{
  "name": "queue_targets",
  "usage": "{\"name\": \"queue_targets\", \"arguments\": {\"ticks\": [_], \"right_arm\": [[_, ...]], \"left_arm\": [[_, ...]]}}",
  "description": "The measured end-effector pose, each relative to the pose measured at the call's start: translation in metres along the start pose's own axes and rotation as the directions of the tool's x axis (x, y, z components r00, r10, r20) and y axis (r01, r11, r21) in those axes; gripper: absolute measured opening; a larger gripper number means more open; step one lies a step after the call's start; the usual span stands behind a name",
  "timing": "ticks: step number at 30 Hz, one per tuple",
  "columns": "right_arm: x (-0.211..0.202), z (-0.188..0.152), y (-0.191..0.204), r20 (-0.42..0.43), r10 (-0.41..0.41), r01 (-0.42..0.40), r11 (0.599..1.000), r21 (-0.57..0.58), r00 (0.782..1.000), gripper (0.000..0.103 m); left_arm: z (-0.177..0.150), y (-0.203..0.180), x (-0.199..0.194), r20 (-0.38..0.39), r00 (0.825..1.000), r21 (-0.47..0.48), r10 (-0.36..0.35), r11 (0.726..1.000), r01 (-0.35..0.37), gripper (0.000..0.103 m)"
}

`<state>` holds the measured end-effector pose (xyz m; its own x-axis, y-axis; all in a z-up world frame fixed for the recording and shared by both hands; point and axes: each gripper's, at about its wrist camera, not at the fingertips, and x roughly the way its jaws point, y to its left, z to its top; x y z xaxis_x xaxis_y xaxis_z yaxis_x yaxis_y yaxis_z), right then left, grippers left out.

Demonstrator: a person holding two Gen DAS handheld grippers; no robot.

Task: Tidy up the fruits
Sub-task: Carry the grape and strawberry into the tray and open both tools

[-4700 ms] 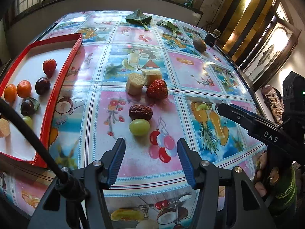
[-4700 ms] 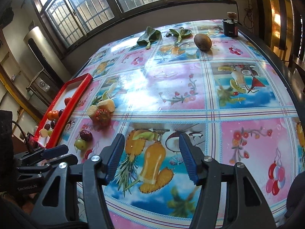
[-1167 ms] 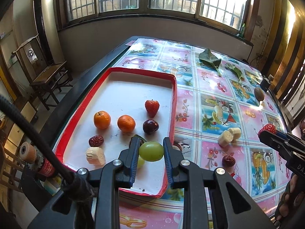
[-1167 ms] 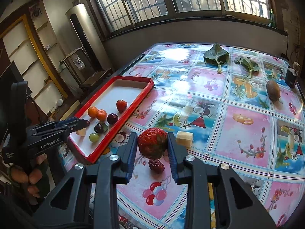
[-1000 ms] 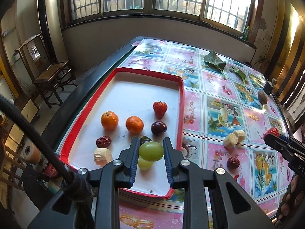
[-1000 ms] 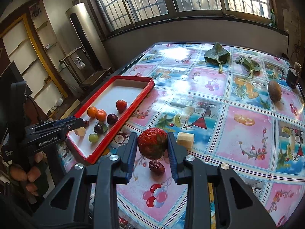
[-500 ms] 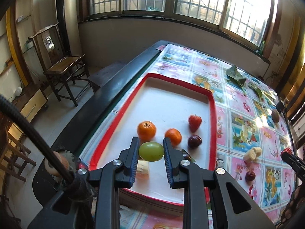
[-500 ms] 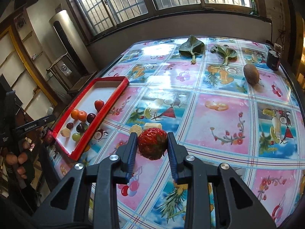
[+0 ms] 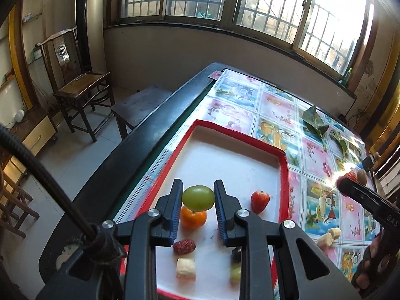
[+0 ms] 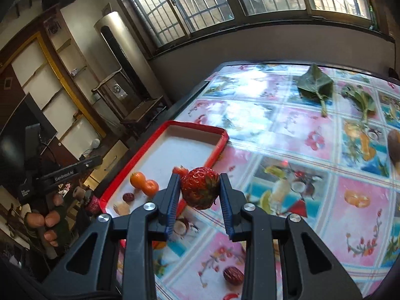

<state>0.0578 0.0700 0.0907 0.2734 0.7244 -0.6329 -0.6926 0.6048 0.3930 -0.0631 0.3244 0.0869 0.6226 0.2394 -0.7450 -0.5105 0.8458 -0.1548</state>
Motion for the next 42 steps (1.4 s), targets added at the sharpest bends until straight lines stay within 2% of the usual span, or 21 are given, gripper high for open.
{"name": "queue_targets", "arguments": {"ticks": [8,22,33,36,38,40,42], "right_arm": [[0.077,0.038,0.02,-0.058,0.046,-0.047,0.999,-0.026,0.997,0.033],[0.152,0.039,0.027,-0.18,0.016,-0.026,0.998,-0.05,0.983,0.033],[0.189,0.028,0.03,-0.247,-0.071,0.041,0.991,-0.125,0.967,0.033],[0.194,0.026,0.034,-0.254,-0.092,0.055,0.987,-0.15,0.963,0.033],[0.197,0.025,0.035,-0.266,-0.091,0.05,0.986,-0.156,0.96,0.033],[0.199,0.025,0.035,-0.271,-0.097,0.054,0.985,-0.161,0.958,0.034],[0.197,0.025,0.035,-0.272,-0.086,0.044,0.987,-0.156,0.958,0.039]], "left_arm": [[0.009,-0.003,0.04,-0.066,0.998,-0.007,-0.002,1.0,0.001,0.024],[0.005,-0.009,0.093,-0.176,0.984,-0.007,0.019,1.0,-0.02,0.024],[0.003,-0.007,0.115,-0.251,0.967,0.001,0.052,0.999,-0.053,0.025],[0.002,-0.005,0.116,-0.264,0.963,-0.01,0.058,0.998,-0.062,0.027],[0.002,-0.004,0.114,-0.269,0.962,-0.02,0.046,0.998,-0.053,0.036],[0.003,-0.002,0.108,-0.263,0.964,-0.028,0.034,0.999,-0.043,0.038],[0.005,-0.002,0.099,-0.248,0.968,-0.035,0.029,0.999,-0.039,0.038]]}}
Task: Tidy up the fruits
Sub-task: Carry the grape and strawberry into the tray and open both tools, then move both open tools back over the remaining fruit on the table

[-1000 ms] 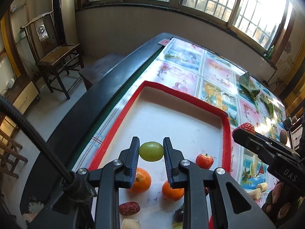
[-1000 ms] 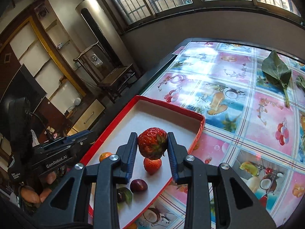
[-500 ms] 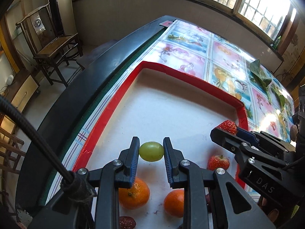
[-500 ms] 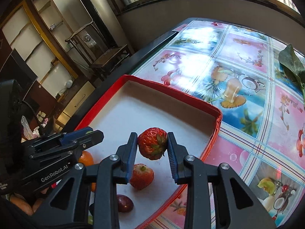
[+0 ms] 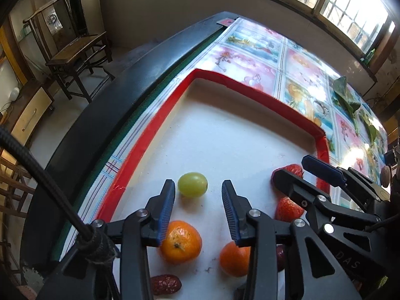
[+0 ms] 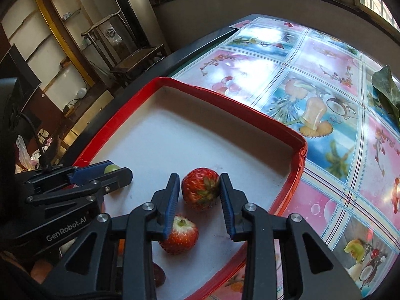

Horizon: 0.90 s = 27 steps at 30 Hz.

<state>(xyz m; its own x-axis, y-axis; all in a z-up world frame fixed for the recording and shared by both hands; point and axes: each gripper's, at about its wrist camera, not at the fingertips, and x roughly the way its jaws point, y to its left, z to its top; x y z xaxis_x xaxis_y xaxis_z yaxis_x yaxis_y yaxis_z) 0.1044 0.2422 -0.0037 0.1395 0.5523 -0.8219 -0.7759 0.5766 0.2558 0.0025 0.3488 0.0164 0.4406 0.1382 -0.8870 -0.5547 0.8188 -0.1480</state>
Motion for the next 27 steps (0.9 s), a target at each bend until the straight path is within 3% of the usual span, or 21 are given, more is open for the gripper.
{"name": "queue_targets", "arguments": {"ticks": [2,4,6,14,19,27], "right_arm": [[-0.004,0.002,0.001,0.009,0.014,-0.014,1.0,0.004,1.0,0.057],[-0.011,0.003,0.001,0.028,0.013,-0.013,1.0,0.001,1.0,0.062],[-0.019,0.004,0.0,0.039,0.022,-0.022,1.0,0.009,0.999,0.062],[-0.052,-0.009,0.002,0.068,0.129,-0.132,0.99,0.041,0.989,0.062],[-0.068,-0.026,0.014,0.068,0.212,-0.215,0.976,0.04,0.975,0.062],[-0.092,-0.052,0.038,0.067,0.26,-0.261,0.965,-0.004,0.963,0.063]], "left_arm": [[0.0,0.0,-0.013,0.024,1.0,-0.01,-0.009,1.0,0.01,0.039],[-0.001,-0.002,-0.026,0.051,0.999,-0.016,-0.017,1.0,0.018,0.043],[-0.003,0.0,-0.04,0.076,0.997,-0.029,-0.032,0.999,0.035,0.049],[-0.016,0.003,-0.091,0.183,0.98,-0.083,-0.077,0.992,0.094,0.054],[-0.028,0.0,-0.106,0.198,0.976,-0.089,-0.088,0.99,0.108,0.054],[-0.049,-0.004,-0.123,0.207,0.974,-0.089,-0.09,0.99,0.11,0.058]]}}
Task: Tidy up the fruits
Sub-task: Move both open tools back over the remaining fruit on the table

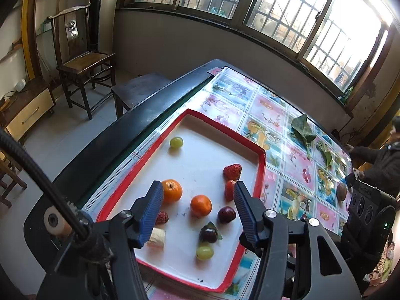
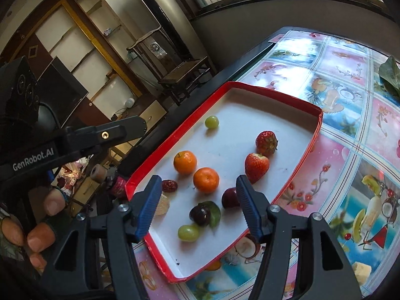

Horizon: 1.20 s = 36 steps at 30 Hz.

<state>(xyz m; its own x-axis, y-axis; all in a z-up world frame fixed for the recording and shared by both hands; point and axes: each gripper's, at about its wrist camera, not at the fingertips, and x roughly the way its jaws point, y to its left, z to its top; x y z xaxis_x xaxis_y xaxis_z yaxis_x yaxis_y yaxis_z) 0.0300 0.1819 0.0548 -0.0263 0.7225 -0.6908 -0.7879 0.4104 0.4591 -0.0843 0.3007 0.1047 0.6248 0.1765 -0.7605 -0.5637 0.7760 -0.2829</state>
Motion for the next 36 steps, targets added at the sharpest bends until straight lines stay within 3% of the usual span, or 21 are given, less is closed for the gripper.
{"name": "queue_targets", "arguments": {"ticks": [9,21,36], "right_arm": [[-0.027,-0.031,0.01,0.031,0.032,-0.033,0.999,0.01,0.999,0.065],[-0.066,-0.061,-0.008,0.076,0.015,-0.019,0.998,0.063,0.997,0.066],[-0.121,-0.104,-0.067,0.127,-0.1,0.073,0.976,0.204,0.987,0.067]], "left_arm": [[-0.016,-0.011,-0.013,0.0,1.0,0.034,0.019,0.999,-0.019,0.063],[-0.033,-0.028,-0.019,-0.021,1.0,0.084,0.013,0.996,-0.011,0.066],[-0.055,-0.046,-0.018,-0.071,0.997,0.149,-0.043,0.987,0.054,0.068]]}}
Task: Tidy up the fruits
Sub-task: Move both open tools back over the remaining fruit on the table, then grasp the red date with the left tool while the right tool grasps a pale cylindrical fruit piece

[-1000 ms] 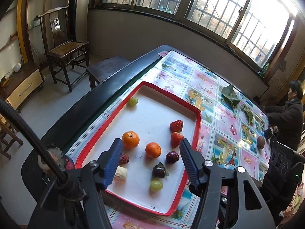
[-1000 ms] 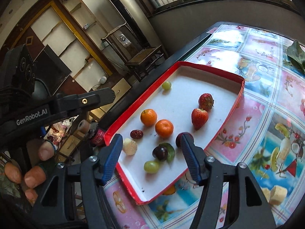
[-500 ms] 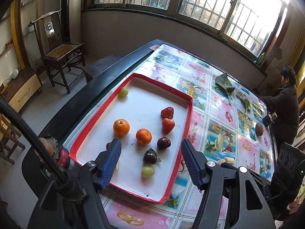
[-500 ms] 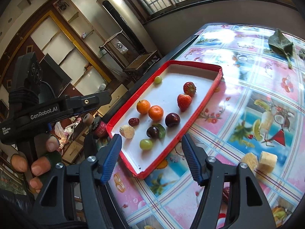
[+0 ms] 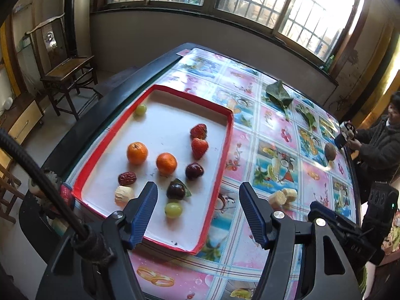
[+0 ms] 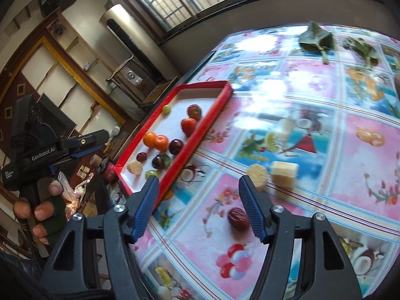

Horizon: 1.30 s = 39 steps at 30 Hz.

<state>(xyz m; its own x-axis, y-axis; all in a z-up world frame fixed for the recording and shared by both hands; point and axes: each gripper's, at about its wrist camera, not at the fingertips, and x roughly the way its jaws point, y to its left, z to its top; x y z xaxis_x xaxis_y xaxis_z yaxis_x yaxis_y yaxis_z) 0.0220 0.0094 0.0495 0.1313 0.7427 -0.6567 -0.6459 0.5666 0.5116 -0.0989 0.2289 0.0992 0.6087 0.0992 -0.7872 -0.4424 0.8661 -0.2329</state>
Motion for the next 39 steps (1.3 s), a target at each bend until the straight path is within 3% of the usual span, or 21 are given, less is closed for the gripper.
{"name": "queue_targets", "arguments": {"ticks": [11,18,30,34,39], "right_arm": [[-0.039,-0.011,-0.05,0.05,-0.1,0.094,0.99,0.105,0.994,0.067],[-0.043,-0.014,-0.061,0.048,-0.136,0.129,0.985,0.115,0.99,0.067],[-0.057,-0.014,-0.078,0.072,-0.22,0.21,0.97,0.123,0.973,0.067],[-0.045,-0.011,-0.07,0.059,-0.245,0.241,0.968,0.072,0.968,0.067],[-0.022,-0.003,-0.059,0.038,-0.27,0.27,0.963,0.005,0.962,0.059]], "left_arm": [[-0.05,-0.069,0.029,-0.139,0.982,0.157,-0.126,0.977,0.147,0.068],[-0.077,-0.106,0.063,-0.221,0.967,0.22,-0.126,0.96,0.175,0.068],[-0.074,-0.115,0.098,-0.22,0.969,0.238,-0.113,0.957,0.165,0.066],[-0.073,-0.111,0.102,-0.219,0.968,0.24,-0.123,0.955,0.176,0.066],[-0.072,-0.113,0.104,-0.211,0.965,0.249,-0.153,0.947,0.204,0.063]]}}
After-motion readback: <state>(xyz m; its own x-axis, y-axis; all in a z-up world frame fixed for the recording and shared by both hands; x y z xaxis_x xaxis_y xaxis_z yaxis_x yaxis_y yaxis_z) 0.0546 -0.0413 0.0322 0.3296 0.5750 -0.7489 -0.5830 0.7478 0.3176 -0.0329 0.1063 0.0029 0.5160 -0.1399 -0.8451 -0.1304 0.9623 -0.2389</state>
